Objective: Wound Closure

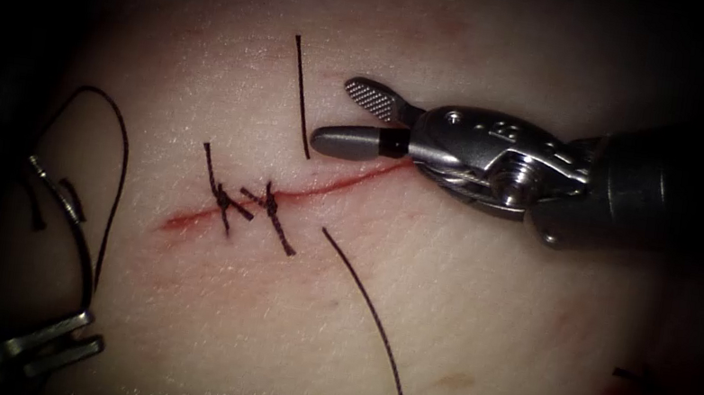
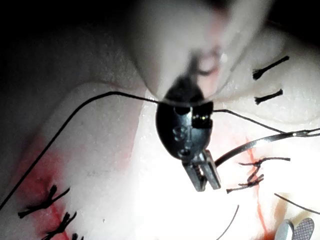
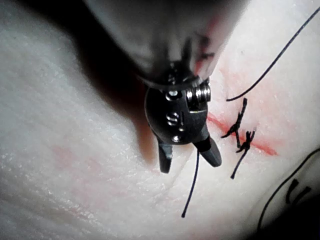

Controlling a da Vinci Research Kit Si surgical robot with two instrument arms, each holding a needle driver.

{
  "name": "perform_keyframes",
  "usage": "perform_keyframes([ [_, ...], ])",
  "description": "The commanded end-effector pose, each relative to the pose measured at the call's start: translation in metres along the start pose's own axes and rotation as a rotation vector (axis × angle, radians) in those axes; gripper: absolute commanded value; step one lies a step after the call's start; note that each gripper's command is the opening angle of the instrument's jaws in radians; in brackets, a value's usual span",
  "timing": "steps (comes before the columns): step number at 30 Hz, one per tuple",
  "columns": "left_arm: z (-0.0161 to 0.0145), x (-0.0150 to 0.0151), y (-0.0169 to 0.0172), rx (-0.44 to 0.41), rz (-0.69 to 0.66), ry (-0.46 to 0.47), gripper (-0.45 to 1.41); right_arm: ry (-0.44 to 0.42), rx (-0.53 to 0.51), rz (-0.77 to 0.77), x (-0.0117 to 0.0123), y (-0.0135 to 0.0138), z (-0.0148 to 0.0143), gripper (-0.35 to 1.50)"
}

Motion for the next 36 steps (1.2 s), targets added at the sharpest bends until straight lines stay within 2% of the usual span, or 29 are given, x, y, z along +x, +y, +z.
perform_keyframes([
  [1,0.0006,-0.0004,0.0003,-0.002,-0.001,0.001,-0.45,0.003,0.006,0.001,-0.0002,0.0001,0.0017,1.15],
  [8,0.0004,-0.0005,0.0002,-0.004,-0.001,0.002,-0.45,0.017,0.034,0.016,0.0005,-0.0005,0.0041,1.11],
  [11,0.0004,-0.0005,0.0001,-0.004,-0.001,0.002,-0.45,0.016,0.048,0.015,0.0005,-0.0008,0.0047,1.03],
  [12,0.0004,-0.0005,0.0001,-0.004,-0.001,0.002,-0.45,0.017,0.052,0.013,0.0005,-0.0008,0.0048,0.93],
  [13,0.0004,-0.0005,0.0001,-0.004,-0.001,0.002,-0.45,0.018,0.056,0.012,0.0005,-0.0008,0.0048,0.71],
  [14,0.0004,-0.0005,0.0001,-0.004,-0.001,0.002,-0.45,0.019,0.062,0.01,0.0004,-0.0008,0.0049,0.37],
  [15,0.0004,-0.0005,0.0001,-0.004,-0.001,0.002,-0.45,0.02,0.072,0.006,0.0004,-0.0008,0.0049,-0.28],
  [16,0.0004,-0.0005,0.0001,-0.004,-0.001,0.002,-0.45,0.018,0.079,0.004,0.0004,-0.0008,0.0048,-0.35],
  [23,0.0004,-0.0005,0.0001,-0.005,-0.001,0.003,-0.45,0.082,0.087,-0.097,0.0003,-0.0011,0.0038,-0.35],
  [26,0.0004,-0.0005,0.0001,-0.005,-0.001,0.003,-0.45,0.124,0.096,-0.133,0.0007,-0.0019,0.0024,-0.35],
  [36,0.0006,-0.0003,0.0004,-0.004,-0.001,-0.001,-0.45,0.188,0.107,-0.156,0.0025,-0.0031,-0.0001,-0.35],
])
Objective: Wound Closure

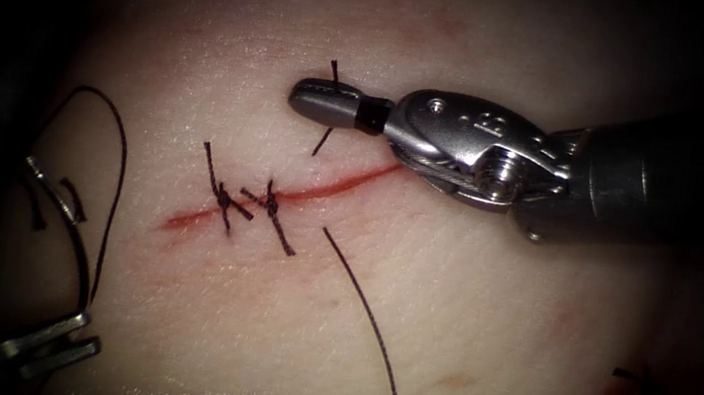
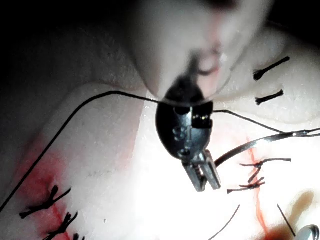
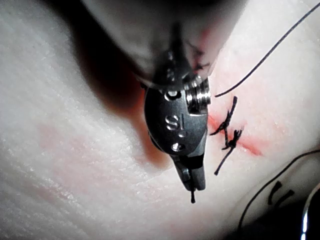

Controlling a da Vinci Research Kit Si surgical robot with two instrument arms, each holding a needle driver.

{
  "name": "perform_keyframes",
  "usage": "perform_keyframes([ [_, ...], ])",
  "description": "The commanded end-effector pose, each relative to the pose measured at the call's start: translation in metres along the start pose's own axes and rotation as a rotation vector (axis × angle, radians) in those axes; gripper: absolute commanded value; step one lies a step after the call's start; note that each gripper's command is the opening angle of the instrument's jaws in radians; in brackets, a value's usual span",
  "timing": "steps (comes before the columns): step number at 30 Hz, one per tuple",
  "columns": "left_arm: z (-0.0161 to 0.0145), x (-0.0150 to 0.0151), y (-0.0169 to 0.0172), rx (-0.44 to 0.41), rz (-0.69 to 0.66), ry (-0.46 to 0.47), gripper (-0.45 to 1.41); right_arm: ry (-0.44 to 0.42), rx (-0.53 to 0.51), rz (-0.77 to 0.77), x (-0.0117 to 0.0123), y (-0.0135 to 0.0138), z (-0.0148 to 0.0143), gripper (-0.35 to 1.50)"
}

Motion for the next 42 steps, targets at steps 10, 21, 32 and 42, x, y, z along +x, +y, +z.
perform_keyframes([
  [10,0.0006,0.0002,0.0007,0.002,0.002,-0.005,-0.45,0.015,0.006,-0.008,0.0001,-0.0012,0.0006,-0.35],
  [21,0.001,0.0015,0.0009,-0.017,0.011,0.007,-0.45,0.038,0.007,-0.011,0.0011,-0.0018,0.0002,-0.35],
  [32,0.002,0.0041,0.0001,-0.113,0.048,0.027,-0.45,0.047,0.007,-0.007,0.0014,-0.0018,-0.0003,-0.35],
  [42,0.0033,0.0043,-0.004,-0.188,0.039,0.019,-0.45,0.11,-0.009,-0.011,0.0016,-0.0011,-0.0008,0.73],
])
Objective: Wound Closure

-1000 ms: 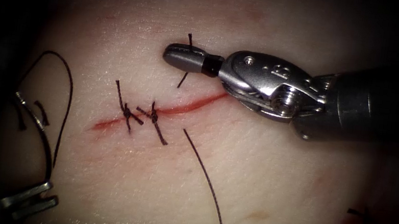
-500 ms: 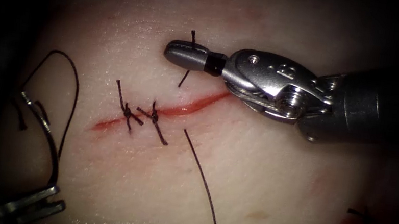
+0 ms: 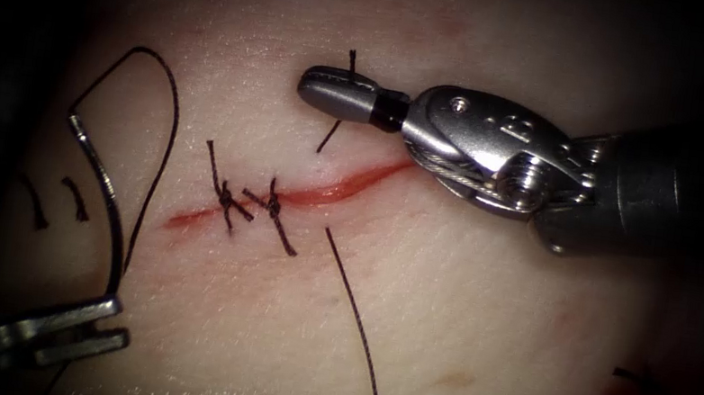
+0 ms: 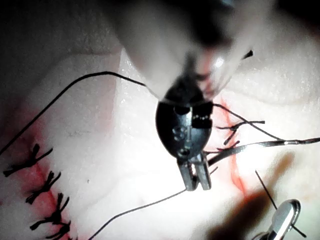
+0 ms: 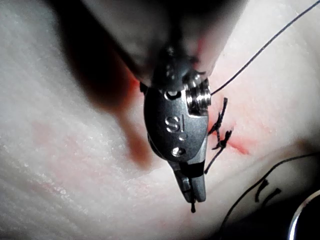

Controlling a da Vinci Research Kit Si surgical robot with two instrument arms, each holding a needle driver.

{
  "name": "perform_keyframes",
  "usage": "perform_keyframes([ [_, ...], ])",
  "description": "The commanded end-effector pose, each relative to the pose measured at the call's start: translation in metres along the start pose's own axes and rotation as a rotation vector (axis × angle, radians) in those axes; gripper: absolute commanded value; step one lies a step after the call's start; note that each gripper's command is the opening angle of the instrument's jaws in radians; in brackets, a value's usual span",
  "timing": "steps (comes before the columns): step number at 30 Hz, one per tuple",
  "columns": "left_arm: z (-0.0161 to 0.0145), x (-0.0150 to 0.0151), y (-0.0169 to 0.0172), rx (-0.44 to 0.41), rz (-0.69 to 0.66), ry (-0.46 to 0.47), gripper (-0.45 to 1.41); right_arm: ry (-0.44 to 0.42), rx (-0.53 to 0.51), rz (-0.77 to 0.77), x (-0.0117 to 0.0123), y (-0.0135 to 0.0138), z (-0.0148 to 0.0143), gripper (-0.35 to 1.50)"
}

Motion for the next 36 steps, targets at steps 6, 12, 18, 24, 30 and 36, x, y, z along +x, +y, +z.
perform_keyframes([
  [6,0.003,-0.0043,-0.0049,0.022,-0.014,-0.031,-0.45,0.063,-0.007,-0.029,-0.0003,-0.0001,-0.0014,1.43],
  [12,0.0056,-0.0073,-0.0088,0.049,-0.019,-0.052,-0.45,0.074,0.014,-0.03,0.001,-0.0002,-0.0042,1.48],
  [18,0.0078,-0.0105,-0.0127,0.063,-0.011,-0.074,-0.45,0.093,0.012,-0.04,0.0017,0.0001,-0.0079,1.4],
  [24,0.0092,-0.0136,-0.0155,0.083,-0.027,-0.095,-0.45,0.081,0.002,-0.048,0.0007,0.0004,-0.0092,1.3],
  [30,0.0101,-0.0161,-0.0175,0.151,-0.053,-0.17,0.26,0.08,-0.007,-0.058,-0.0004,0.0004,-0.0089,1.31],
  [36,0.0098,-0.0169,-0.0171,0.202,-0.12,-0.212,1.05,0.08,-0.004,-0.07,-0.0008,0.0,-0.0091,1.36],
])
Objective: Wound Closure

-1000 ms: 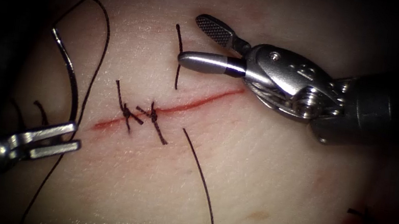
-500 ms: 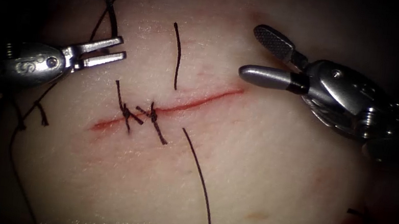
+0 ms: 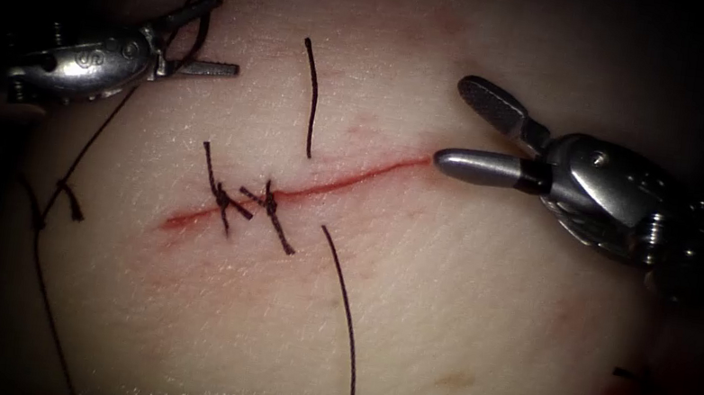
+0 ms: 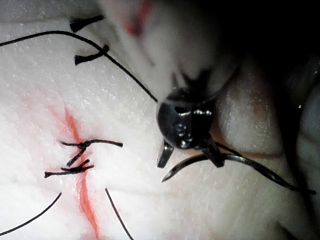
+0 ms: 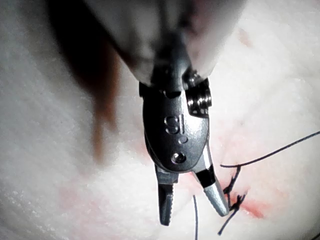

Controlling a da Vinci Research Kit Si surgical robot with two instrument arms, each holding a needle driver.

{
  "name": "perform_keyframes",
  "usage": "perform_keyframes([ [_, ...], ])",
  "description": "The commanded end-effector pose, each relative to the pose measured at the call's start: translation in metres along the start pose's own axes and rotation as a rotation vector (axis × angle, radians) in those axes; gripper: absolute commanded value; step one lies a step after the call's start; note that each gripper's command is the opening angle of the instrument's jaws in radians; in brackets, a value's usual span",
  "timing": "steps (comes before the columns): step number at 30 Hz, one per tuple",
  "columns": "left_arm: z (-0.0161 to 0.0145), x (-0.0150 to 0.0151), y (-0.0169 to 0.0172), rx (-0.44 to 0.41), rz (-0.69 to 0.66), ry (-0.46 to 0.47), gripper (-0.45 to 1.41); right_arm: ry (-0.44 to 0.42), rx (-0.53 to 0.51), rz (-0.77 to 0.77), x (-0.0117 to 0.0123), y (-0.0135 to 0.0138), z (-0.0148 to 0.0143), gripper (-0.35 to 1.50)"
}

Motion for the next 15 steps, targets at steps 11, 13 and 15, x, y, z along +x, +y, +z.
perform_keyframes([
  [11,-0.0029,0.0027,-0.0001,-0.01,-0.064,-0.031,1.37,0.007,0.007,-0.045,-0.0007,-0.0004,-0.0009,1.21],
  [13,-0.0041,0.0035,0.0001,-0.011,-0.068,-0.037,1.37,0.004,-0.004,-0.121,-0.0007,-0.0004,-0.0012,1.11],
  [15,-0.0051,0.0042,0.0005,-0.008,-0.059,-0.033,1.35,-0.005,-0.03,-0.179,-0.0006,-0.0005,-0.0015,1.03],
])
